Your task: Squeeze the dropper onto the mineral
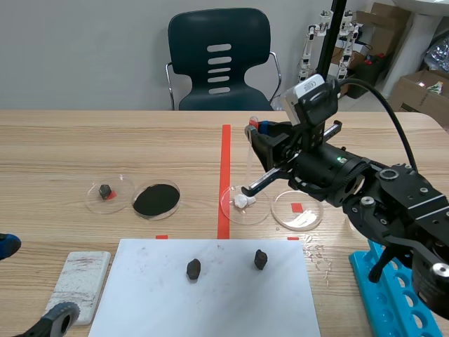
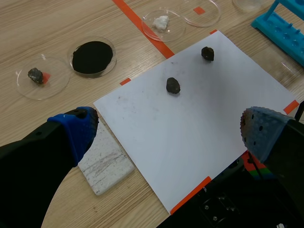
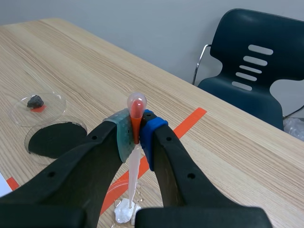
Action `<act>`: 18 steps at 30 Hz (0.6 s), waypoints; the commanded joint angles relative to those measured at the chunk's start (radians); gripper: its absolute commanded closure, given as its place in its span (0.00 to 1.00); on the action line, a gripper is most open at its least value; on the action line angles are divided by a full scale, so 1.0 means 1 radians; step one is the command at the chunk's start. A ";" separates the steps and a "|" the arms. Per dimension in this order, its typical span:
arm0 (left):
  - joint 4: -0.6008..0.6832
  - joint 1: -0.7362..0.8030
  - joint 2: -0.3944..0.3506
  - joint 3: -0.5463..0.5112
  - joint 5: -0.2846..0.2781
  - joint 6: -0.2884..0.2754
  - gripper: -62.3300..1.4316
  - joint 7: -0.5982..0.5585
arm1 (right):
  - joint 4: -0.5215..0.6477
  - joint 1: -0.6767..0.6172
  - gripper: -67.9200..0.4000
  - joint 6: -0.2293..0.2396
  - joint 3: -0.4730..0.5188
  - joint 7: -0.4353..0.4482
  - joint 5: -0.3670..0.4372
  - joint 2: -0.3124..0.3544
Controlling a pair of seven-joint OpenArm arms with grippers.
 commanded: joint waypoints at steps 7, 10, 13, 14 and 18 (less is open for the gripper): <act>0.008 -0.003 0.006 -0.001 -0.010 -0.002 0.00 -0.016 | 0.160 -0.042 0.98 0.004 0.034 0.004 0.023 0.025; 0.008 -0.003 0.007 -0.001 -0.010 -0.002 0.00 -0.016 | 0.237 -0.084 0.98 0.010 0.062 -0.019 0.022 0.024; 0.008 -0.003 0.007 -0.001 -0.010 -0.002 0.00 -0.016 | 0.310 -0.137 0.98 0.060 0.102 -0.039 0.022 0.024; 0.008 -0.003 0.007 -0.001 -0.010 -0.002 0.00 -0.016 | 0.337 -0.161 0.98 0.082 0.119 -0.042 0.022 0.024; 0.008 -0.003 0.007 -0.001 -0.010 -0.002 0.00 -0.016 | 0.439 -0.261 0.98 0.153 0.193 -0.042 0.011 0.024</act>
